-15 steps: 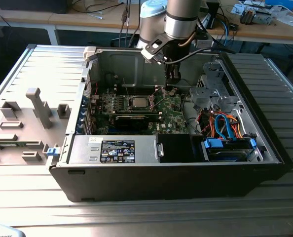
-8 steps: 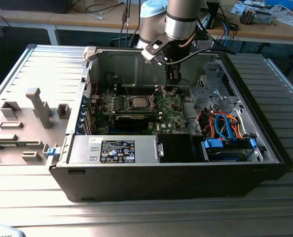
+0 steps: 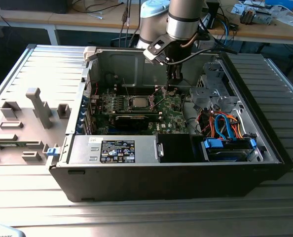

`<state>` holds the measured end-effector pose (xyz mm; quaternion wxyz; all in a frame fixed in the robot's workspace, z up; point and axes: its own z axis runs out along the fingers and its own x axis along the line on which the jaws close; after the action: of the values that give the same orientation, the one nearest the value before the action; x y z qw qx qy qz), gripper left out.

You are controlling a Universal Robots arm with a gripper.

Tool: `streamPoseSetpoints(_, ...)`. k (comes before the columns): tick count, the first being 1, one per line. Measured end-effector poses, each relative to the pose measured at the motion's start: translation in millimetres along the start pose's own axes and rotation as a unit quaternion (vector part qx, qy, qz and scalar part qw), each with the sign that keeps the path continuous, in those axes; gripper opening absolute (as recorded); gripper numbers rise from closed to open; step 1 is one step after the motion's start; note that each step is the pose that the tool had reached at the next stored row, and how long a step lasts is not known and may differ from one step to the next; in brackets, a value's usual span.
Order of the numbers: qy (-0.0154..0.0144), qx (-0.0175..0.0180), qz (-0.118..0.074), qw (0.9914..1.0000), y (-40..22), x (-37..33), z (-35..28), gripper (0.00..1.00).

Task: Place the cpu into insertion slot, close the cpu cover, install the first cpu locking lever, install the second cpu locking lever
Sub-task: 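Close the cpu cover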

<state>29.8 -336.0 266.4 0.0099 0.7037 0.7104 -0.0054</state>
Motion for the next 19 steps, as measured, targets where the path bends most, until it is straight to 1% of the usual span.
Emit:
streamPoseSetpoints(2, 0.0031, 0.0001, 0.0, 1.0, 1.4, 0.3, 0.1, 0.11)
streamPoseSetpoints(3, 0.0086, 0.0002, -0.001, 0.99996, 2.0, 0.4, 0.2, 0.11)
streamPoseSetpoints(4, 0.0111, 0.0003, -0.001, 0.99994, 2.3, 0.4, 0.3, 0.11)
streamPoseSetpoints(6, 0.0148, 0.0002, -0.002, 0.99989, 2.5, 0.5, 1.1, 0.11)
streamPoseSetpoints(9, 0.017, 0.0003, -0.004, 0.99985, 2.6, 0.4, 2.4, 0.11)
streamPoseSetpoints(11, 0.0179, 0.0003, -0.004, 0.99983, 2.7, 0.5, 3.3, 0.11)
streamPoseSetpoints(16, 0.0192, 0.0002, -0.005, 0.9998, 2.6, 0.5, 4.8, 0.11)
streamPoseSetpoints(19, 0.0194, 0.0002, -0.006, 0.9998, 2.6, 0.5, 5.6, 0.11)
